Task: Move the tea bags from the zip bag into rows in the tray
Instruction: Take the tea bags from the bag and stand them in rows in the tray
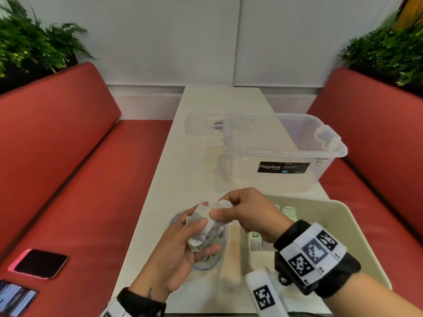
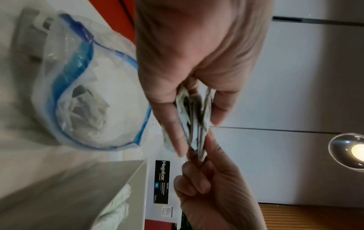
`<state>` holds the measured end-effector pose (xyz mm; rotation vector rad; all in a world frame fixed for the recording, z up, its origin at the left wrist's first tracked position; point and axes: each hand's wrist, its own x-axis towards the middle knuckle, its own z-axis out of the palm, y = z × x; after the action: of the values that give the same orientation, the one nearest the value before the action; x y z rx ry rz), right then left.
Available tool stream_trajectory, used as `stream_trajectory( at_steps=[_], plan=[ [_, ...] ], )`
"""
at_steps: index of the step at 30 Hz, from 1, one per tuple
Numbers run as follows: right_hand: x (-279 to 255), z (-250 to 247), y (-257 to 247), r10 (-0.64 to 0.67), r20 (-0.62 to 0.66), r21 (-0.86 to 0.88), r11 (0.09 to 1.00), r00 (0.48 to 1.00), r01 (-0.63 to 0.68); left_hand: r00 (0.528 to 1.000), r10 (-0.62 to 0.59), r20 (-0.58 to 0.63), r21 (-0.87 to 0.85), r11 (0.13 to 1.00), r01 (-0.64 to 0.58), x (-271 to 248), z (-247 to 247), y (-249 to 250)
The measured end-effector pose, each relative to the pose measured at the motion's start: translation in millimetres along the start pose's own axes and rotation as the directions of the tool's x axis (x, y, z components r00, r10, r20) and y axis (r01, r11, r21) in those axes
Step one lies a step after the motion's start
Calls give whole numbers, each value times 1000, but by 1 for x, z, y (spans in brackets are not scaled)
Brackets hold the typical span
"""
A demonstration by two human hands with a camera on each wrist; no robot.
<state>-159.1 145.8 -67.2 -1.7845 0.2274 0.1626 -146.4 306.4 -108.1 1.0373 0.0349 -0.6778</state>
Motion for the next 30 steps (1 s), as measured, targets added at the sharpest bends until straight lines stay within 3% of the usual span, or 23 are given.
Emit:
stream_trajectory(
  at_steps=[4, 7, 12, 16, 19, 23, 25, 28, 30],
  plan=[
    [-4, -9, -2, -102, -34, -208, 974, 994, 93, 997, -71, 1, -167, 983, 71, 1, 5, -2],
    [-8, -23, -1, -208, -71, -268, 946, 976, 182, 993, -117, 19, -256, 960, 118, 2, 8, 1],
    [-19, -39, 1, -397, 51, -445, 812, 916, 377, 968, -231, 96, -262, 933, 248, 5, 16, 0],
    [-18, -54, 3, -441, -52, -374, 841, 896, 392, 943, -288, 168, -280, 903, 326, 9, 22, -9],
    [-18, -75, -1, -405, -151, -220, 903, 902, 369, 936, -265, 229, -308, 893, 328, 12, 29, -13],
    [-17, -112, -6, -286, -201, -153, 954, 937, 258, 969, -182, 169, -208, 954, 215, 18, 45, -21],
    [-13, -131, -5, -271, -231, -268, 941, 934, 207, 978, -112, 174, -97, 987, 130, 22, 56, -25],
    [-7, -156, -4, -285, -249, -528, 841, 926, 116, 979, -11, 204, 113, 994, -12, 28, 71, -28],
    [-4, -168, -3, -226, -217, -536, 841, 950, 77, 973, 45, 225, 246, 964, -101, 34, 81, -31]
  ],
)
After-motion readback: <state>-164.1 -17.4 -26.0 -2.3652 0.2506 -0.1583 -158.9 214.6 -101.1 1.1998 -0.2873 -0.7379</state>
